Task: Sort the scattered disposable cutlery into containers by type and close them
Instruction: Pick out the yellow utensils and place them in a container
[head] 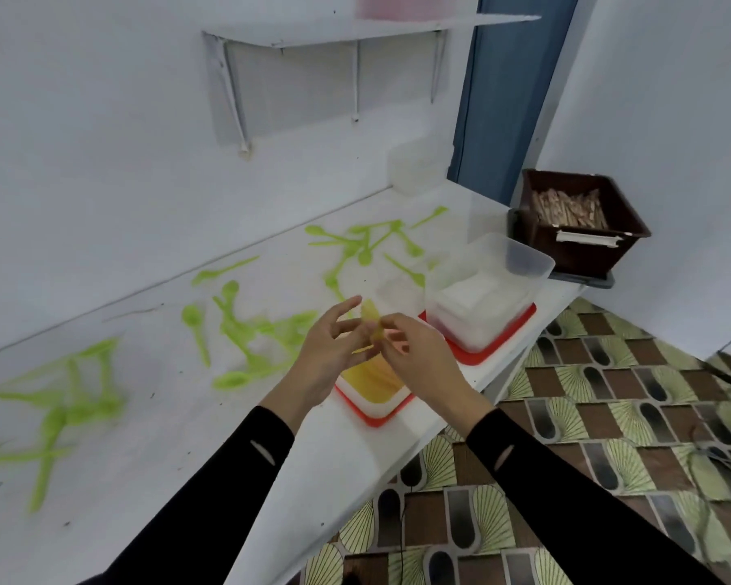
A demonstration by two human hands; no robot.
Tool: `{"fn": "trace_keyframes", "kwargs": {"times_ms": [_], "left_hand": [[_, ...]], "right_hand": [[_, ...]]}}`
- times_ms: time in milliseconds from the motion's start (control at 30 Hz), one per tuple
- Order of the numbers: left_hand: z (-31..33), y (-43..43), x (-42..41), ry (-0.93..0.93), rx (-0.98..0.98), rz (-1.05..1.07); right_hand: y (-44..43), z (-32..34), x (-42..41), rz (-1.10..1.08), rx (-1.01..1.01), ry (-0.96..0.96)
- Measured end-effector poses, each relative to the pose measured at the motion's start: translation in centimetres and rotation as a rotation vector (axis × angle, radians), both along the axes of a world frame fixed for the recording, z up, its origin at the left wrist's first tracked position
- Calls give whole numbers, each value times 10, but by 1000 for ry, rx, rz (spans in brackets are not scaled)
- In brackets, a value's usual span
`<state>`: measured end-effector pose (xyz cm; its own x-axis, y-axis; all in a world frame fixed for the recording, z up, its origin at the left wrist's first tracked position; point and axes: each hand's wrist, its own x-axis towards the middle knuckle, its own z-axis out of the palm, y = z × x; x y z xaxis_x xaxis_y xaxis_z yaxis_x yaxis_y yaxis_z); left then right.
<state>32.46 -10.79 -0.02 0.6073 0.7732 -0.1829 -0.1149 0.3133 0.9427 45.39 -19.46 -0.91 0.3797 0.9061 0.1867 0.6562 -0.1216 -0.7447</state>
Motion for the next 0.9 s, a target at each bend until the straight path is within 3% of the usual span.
{"fn": "trace_keyframes", "kwargs": {"times_ms": [133,433,633,767,900], "left_hand": [[1,16,13,73,110,-71],[-14,40,41,256,229,-122],[-25,59,36,533,521,-70],[-42,66,26,598,401,-190],[-69,54,25,601,356,-100]], "right_hand": [[16,-2,16,39,-55,-33],[38,3,42,-31,-196,243],[48,-21,55,-3,-376,70],[65,-35,51,35,-540,-100],[69,-37,49,250,-622,8]]}}
